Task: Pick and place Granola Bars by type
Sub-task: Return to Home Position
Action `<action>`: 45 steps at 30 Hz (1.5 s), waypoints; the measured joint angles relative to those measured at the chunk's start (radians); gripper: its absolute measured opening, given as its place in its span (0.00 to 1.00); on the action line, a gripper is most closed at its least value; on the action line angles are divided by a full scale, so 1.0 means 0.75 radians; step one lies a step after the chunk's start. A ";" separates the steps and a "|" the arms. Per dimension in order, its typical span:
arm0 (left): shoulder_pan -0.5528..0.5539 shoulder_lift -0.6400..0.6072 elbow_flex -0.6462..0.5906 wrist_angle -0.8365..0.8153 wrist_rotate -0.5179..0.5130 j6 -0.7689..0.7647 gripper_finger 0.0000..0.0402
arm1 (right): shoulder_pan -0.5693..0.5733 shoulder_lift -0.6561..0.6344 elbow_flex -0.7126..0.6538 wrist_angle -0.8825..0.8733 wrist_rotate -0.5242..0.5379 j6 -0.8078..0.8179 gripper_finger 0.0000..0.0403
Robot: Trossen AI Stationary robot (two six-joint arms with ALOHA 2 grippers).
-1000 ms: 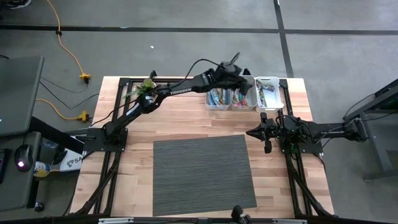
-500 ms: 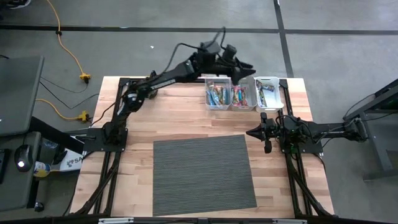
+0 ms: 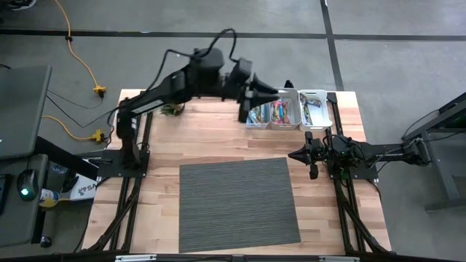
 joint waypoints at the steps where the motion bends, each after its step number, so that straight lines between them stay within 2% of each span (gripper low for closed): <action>1: -0.029 -0.024 0.000 -0.021 -0.047 0.030 0.23 | 0.000 0.000 0.000 0.000 -0.001 0.000 0.00; 8: -0.181 -0.136 0.000 -0.188 -0.328 0.192 0.04 | 0.000 0.000 0.000 -0.001 -0.001 0.000 0.00; 10: -0.205 -0.158 0.000 -0.242 -0.382 0.197 0.01 | 0.000 0.000 0.000 -0.001 -0.001 0.000 0.00; 22: -0.353 -0.296 -0.002 -0.472 -0.727 0.240 0.00 | 0.000 -0.001 0.000 -0.001 -0.001 0.000 0.00; 34: -0.544 -0.431 -0.002 -0.727 -0.993 0.196 0.00 | 0.000 -0.001 0.000 -0.001 -0.001 0.000 0.00; 41: -0.604 -0.464 -0.012 -0.774 -1.021 0.195 0.00 | 0.000 0.000 0.000 -0.001 -0.001 0.000 0.00; 45: -0.610 -0.547 -0.111 -0.714 -1.020 0.204 0.00 | 0.000 0.000 0.000 -0.001 -0.001 0.000 0.00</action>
